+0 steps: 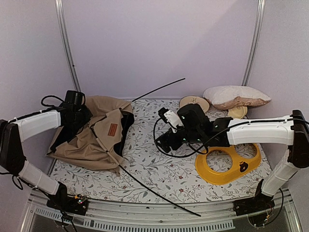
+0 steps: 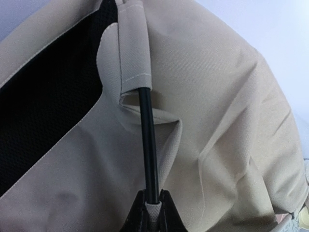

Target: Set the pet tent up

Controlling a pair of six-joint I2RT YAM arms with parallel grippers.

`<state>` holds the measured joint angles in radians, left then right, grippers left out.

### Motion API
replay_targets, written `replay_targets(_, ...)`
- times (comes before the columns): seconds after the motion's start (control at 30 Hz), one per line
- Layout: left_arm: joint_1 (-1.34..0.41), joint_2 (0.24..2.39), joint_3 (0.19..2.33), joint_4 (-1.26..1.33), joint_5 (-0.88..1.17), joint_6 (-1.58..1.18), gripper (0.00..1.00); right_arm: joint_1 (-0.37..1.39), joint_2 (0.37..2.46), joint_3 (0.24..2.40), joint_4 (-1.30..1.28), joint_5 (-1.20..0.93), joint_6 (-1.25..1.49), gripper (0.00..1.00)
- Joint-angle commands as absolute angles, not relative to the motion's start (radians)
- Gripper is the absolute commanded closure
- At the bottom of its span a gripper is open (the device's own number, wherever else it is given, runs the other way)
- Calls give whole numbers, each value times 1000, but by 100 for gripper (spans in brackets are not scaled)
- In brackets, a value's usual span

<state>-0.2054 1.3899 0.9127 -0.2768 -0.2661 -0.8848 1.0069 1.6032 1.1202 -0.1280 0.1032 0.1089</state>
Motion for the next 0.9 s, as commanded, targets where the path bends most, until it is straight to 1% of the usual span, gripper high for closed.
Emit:
replay_targets(0.0, -133, 1519, 1037, -233, -176, -752, 100, 1009, 1549, 1151, -161, 133, 86, 7)
replay_targets(0.2, -84, 1715, 1224, -252, -68, -661, 100, 1008, 1519, 1169, -235, 103, 58, 6)
replay_targets(0.37, -62, 1819, 1337, -274, -24, -614, 100, 1009, 1511, 1181, -360, -40, 38, 7)
replay_targets(0.4, -61, 1835, 1356, -279, -20, -608, 97, 1010, 1510, 1181, -388, -65, 42, 8)
replay_targets(0.43, -61, 1846, 1374, -285, -17, -603, 94, 1015, 1508, 1179, -410, -94, 56, 9)
replay_targets(0.47, -60, 1855, 1388, -291, -14, -602, 86, 1024, 1504, 1174, -427, -106, 65, 10)
replay_targets(0.5, -60, 1861, 1399, -294, -11, -602, 75, 1040, 1501, 1168, -440, -129, 76, 11)
replay_targets(0.53, -61, 1862, 1405, -294, -7, -602, 67, 1058, 1498, 1163, -450, -140, 90, 12)
replay_targets(0.6, -60, 1856, 1413, -295, -1, -602, 52, 1098, 1498, 1153, -464, -151, 109, 12)
replay_targets(0.77, -71, 1799, 1431, -322, 22, -583, 30, 1125, 1498, 1102, -474, -211, 157, 14)
replay_targets(0.87, -93, 1715, 1417, -355, 10, -559, 19, 1128, 1498, 1079, -494, -224, 165, 16)
